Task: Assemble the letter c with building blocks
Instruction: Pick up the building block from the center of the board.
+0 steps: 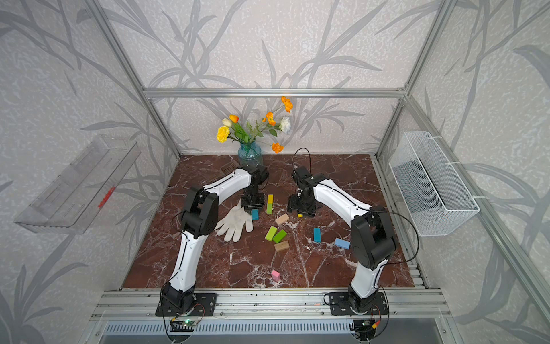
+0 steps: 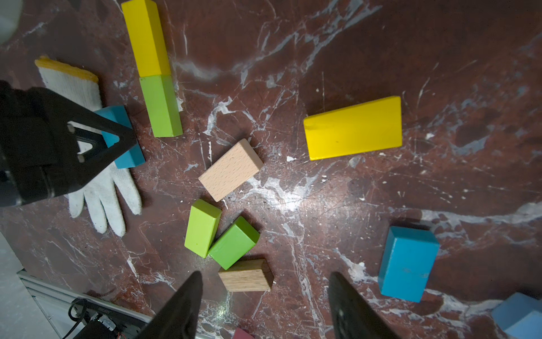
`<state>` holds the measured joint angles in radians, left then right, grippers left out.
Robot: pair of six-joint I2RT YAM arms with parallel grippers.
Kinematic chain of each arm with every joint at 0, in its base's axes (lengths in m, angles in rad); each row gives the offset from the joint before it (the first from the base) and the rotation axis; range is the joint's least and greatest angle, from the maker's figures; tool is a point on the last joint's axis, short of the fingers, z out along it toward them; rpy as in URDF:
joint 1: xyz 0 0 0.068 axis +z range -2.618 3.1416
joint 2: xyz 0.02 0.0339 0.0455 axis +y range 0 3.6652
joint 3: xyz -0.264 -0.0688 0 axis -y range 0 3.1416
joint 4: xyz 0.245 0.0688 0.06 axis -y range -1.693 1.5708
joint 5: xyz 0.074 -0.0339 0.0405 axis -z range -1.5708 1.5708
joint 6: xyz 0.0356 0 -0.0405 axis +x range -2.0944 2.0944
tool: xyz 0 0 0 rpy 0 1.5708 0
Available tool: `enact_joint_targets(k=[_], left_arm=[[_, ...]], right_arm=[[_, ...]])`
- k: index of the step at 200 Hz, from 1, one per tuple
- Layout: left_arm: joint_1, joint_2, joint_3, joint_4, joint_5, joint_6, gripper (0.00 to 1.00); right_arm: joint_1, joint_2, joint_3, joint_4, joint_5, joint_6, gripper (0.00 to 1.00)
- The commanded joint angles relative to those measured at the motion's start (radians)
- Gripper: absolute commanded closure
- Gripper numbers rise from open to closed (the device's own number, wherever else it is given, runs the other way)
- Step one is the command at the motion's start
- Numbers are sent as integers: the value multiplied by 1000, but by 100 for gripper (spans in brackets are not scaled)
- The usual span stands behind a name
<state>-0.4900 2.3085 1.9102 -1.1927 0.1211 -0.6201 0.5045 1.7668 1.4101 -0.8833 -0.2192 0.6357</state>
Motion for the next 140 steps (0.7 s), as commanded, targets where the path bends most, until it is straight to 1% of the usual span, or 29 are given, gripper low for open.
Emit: enact_joint_targets(k=[1,15,44,62,75,112,140], left_arm=[[-5,18,31,-43,-16,13,54],[-5,24,38,-46,-18,13,57],[-5,34,47,-50,-17,20,68],[-5,34,49,-46,-13,25,70],[-6,31,47,-42,-10,27,71],[-6,-19,33,-21,-1,33,73],[-13,-65,35,-18,8,69,73]], right_arm=[[-4,-45,-11,-5,-5,-22,32],[-7,-52,-17,-1,-8,-21,32],[-12,-54,-28,5,-9,-19,32],[-16,-55,-30,5,-11,-22,32],[-19,-83,-29,3,-14,-23,32],[-21,-95,-22,1,-44,-28,33],[-36,-103,-28,5,-86,-28,33]])
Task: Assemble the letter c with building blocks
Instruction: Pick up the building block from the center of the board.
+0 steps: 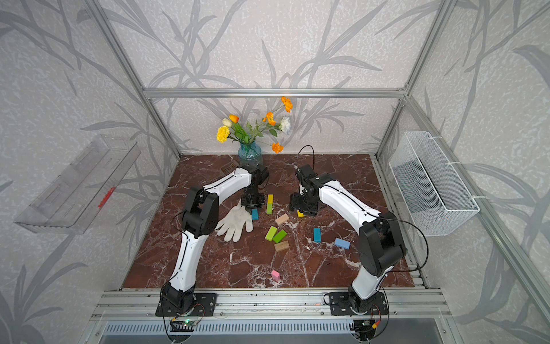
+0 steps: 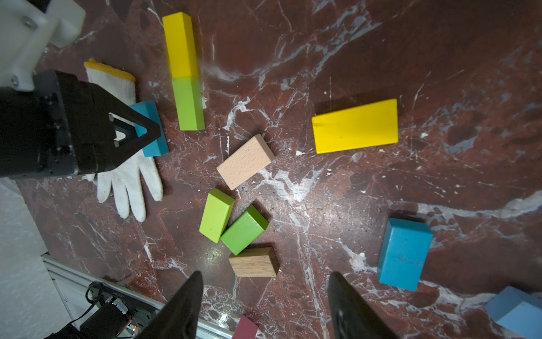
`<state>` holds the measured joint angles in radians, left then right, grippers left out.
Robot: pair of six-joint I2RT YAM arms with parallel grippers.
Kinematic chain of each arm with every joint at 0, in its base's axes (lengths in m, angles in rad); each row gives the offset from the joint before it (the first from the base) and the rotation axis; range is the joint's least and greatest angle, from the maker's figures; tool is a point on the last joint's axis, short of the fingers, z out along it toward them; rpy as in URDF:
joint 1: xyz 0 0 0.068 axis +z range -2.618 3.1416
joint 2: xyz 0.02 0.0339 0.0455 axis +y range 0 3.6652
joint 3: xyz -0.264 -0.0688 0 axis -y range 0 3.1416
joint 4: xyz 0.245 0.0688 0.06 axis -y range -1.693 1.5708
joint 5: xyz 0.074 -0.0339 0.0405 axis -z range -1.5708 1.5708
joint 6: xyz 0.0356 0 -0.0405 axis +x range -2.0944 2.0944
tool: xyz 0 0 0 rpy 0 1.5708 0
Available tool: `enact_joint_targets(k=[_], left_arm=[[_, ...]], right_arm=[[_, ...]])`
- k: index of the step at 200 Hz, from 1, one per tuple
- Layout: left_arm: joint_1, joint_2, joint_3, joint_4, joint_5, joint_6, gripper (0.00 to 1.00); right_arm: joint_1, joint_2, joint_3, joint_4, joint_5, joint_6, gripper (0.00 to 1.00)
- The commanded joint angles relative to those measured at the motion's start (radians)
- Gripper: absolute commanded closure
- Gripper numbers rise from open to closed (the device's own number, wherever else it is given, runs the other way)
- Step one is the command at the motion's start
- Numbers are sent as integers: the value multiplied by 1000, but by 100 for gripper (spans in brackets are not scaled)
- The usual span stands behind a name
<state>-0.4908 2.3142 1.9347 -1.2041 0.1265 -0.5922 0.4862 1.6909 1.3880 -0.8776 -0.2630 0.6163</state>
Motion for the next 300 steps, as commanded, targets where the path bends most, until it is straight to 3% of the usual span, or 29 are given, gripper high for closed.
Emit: enact_joint_targets(k=[1,52,76,87,128,190,254,300], left_arm=[[-12,-73,11,-6,2,43,73],[-21,-156,-5,-15,27,172,73],[-28,-187,-6,-20,58,269,73],[-40,-203,-6,-12,70,342,73],[-72,-249,-35,64,144,460,73],[-118,-260,-7,126,196,557,73],[-158,-212,77,76,237,613,73],[-186,-196,89,65,232,630,73]], right_arm=[[-19,-27,-6,0,-44,-8,33],[-101,-23,-31,60,-242,-49,38],[-165,-9,-52,119,-385,-83,44],[-191,9,-40,117,-431,-121,51],[-247,140,81,51,-564,-230,49],[-241,246,153,19,-628,-194,46],[-231,260,127,80,-723,-191,57],[-219,252,112,116,-754,-194,58]])
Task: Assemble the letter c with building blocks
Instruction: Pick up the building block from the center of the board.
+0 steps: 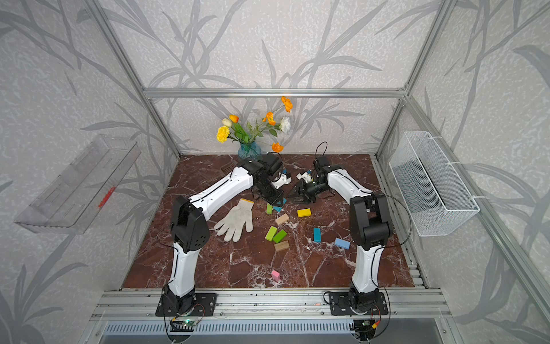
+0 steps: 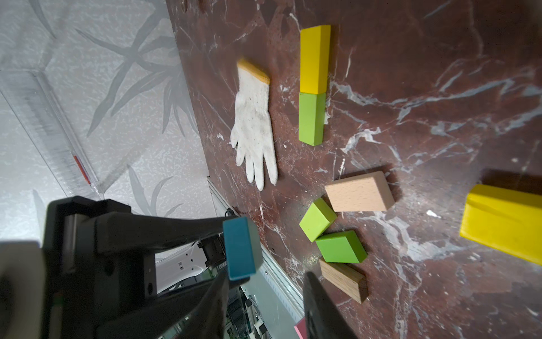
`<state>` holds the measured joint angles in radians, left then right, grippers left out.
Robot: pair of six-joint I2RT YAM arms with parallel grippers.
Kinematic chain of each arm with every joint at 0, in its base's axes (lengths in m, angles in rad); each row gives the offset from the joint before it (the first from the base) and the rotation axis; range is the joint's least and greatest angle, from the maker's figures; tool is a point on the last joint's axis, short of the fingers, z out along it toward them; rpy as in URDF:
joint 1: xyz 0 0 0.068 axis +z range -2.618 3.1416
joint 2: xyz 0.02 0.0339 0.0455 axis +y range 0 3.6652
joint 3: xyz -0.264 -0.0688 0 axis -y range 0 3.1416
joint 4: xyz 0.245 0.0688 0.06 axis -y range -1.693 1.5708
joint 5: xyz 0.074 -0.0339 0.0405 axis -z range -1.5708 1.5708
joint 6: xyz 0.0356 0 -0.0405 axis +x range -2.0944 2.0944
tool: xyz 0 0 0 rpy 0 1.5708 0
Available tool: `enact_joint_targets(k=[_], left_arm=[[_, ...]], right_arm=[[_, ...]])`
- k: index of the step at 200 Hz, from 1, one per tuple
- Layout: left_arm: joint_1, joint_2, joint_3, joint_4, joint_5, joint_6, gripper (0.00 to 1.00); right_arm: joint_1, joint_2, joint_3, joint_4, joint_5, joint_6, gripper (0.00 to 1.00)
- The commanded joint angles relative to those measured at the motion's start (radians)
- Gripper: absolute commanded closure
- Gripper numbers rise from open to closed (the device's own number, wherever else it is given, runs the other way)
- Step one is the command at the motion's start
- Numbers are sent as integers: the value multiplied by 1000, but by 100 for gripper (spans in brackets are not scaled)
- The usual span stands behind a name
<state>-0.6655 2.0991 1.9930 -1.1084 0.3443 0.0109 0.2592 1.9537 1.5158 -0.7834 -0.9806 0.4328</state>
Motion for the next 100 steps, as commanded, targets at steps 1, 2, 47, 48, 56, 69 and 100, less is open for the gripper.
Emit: enact_joint_targets(k=[1,2,47,48,56,69,100], left_arm=[[-11,19,31,-30,15,26,73],[-12,19,32,-30,15,27,73],[-22,21,44,-23,20,24,74],[-22,21,45,-23,20,25,74],[-21,23,48,-23,20,26,73],[-20,25,52,-24,19,28,74],[-21,28,56,-26,28,28,74]], right_arm=[[8,-10,-16,22,-36,-10,58],[8,-10,-17,22,-36,-10,58],[11,-13,-47,57,-52,7,64],[11,-13,-48,57,-52,6,64],[12,-15,-51,58,-53,3,66],[12,-15,-54,57,-50,1,69],[12,-7,-56,63,-58,1,84]])
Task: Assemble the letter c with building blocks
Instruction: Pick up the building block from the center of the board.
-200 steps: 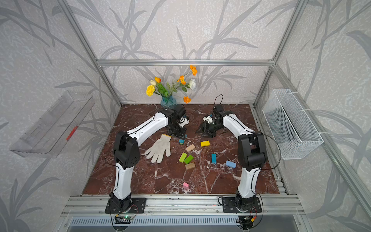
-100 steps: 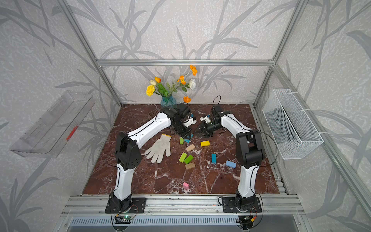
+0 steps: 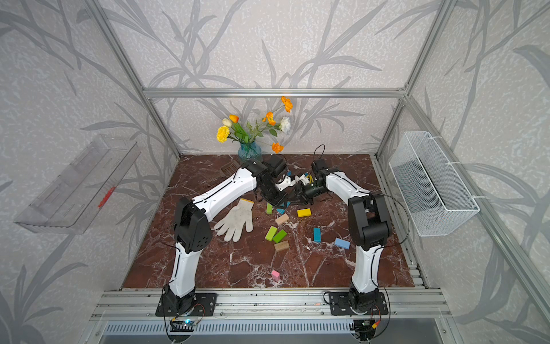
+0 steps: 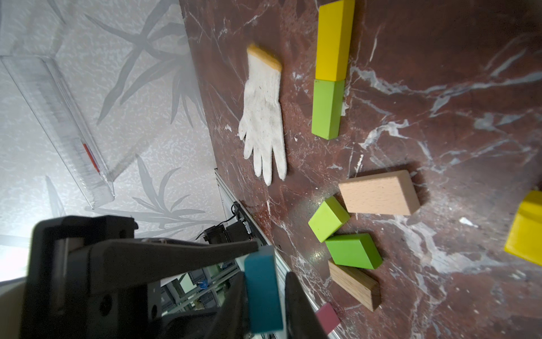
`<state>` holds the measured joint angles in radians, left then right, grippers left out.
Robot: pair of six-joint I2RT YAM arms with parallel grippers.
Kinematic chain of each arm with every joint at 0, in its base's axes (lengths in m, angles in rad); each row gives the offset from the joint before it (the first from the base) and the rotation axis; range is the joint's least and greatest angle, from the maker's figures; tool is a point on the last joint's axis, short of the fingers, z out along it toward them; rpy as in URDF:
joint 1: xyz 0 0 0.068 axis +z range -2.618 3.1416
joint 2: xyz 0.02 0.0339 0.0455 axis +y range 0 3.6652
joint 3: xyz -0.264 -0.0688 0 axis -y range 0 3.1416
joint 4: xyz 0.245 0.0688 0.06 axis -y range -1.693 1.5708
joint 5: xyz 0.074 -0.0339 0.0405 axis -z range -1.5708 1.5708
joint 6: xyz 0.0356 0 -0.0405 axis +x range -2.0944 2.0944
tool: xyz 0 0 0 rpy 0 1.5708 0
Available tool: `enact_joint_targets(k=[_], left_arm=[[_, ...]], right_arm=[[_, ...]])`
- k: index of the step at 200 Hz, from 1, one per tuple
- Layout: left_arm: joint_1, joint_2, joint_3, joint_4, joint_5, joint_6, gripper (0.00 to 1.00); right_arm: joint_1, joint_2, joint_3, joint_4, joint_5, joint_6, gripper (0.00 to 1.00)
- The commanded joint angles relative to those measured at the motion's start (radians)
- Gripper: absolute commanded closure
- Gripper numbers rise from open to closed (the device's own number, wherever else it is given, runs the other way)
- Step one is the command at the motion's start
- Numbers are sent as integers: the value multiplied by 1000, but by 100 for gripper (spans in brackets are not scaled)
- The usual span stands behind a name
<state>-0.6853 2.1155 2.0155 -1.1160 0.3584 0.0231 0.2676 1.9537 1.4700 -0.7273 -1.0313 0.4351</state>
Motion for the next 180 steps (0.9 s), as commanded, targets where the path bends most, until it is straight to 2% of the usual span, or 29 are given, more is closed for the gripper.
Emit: enact_joint_targets(k=[1,14,39,70,125,180], left_arm=[[-1,12,33,-19,14,15,74],[-1,11,31,-19,13,14,72],[10,3,11,-13,2,-16,57],[59,-44,-79,70,70,-92,46],[189,-227,-352,302,181,-300,44],[291,-313,-490,324,197,-380,44]], right_arm=[[4,-6,-10,8,-6,-1,84],[4,-4,-11,11,-1,2,86],[4,-7,-23,40,14,21,89],[-2,-28,-77,167,36,124,90],[-8,-32,-171,511,166,396,90],[23,33,-200,832,347,570,90]])
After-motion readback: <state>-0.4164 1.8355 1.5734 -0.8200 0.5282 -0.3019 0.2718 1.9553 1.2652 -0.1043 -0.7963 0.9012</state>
